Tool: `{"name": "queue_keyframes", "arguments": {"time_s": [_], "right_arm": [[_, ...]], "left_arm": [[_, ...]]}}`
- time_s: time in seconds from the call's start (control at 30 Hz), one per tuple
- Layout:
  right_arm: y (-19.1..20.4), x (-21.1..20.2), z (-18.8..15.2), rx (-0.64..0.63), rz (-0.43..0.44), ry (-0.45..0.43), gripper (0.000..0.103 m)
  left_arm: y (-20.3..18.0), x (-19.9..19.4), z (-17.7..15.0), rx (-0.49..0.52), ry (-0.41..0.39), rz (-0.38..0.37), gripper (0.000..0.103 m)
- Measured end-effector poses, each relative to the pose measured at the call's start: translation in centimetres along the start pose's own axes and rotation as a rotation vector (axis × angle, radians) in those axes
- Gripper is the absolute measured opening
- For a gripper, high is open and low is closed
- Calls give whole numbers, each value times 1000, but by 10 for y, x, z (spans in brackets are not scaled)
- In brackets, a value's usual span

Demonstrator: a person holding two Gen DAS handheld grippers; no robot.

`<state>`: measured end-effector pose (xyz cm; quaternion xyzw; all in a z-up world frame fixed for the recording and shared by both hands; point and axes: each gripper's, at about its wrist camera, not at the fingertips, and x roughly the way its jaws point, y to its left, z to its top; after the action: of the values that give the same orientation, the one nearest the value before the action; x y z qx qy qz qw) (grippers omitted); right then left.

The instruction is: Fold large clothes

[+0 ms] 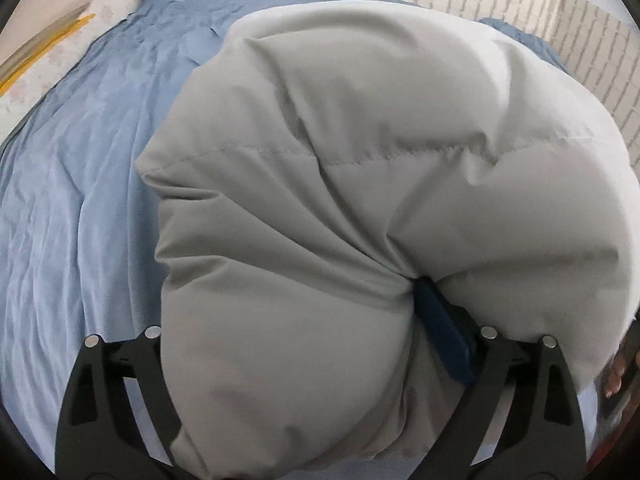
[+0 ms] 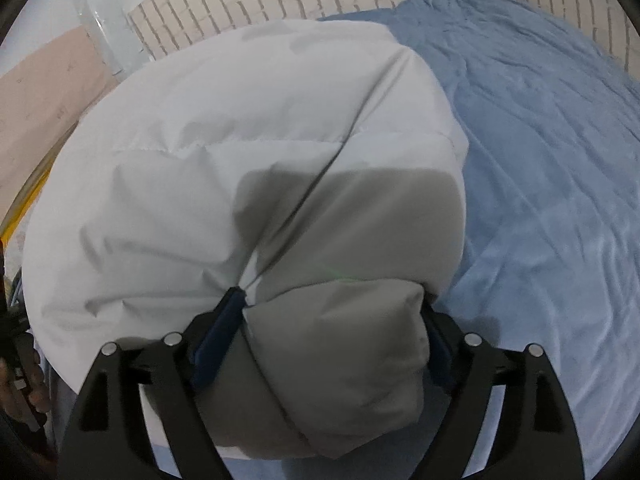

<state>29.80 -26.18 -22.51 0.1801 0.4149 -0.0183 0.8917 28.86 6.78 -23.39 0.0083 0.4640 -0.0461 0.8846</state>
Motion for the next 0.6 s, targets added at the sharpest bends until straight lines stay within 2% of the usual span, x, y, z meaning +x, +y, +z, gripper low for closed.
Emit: {"name": "queue_keyframes", "arguments": {"time_s": [0.1, 0.13, 0.23, 0.33, 0.47, 0.6], "right_arm": [[-2, 4, 4, 15, -2, 3, 83], [0, 3, 4, 6, -12, -3, 78], [15, 0, 5, -64, -64, -24, 62], [20, -2, 4, -109, -90, -32, 53], [28, -2, 4, -154, -127, -46, 52], [27, -5, 3, -156, -127, -46, 52]], "left_arm": [[-8, -2, -4, 7, -9, 36, 93], [-13, -5, -12, 4, -9, 34, 93], [-23, 1, -9, -7, -4, 20, 93], [-14, 6, -8, 6, 9, 10, 91], [-6, 13, -9, 8, 0, 12, 91], [-5, 10, -15, 7, -3, 11, 92]]}}
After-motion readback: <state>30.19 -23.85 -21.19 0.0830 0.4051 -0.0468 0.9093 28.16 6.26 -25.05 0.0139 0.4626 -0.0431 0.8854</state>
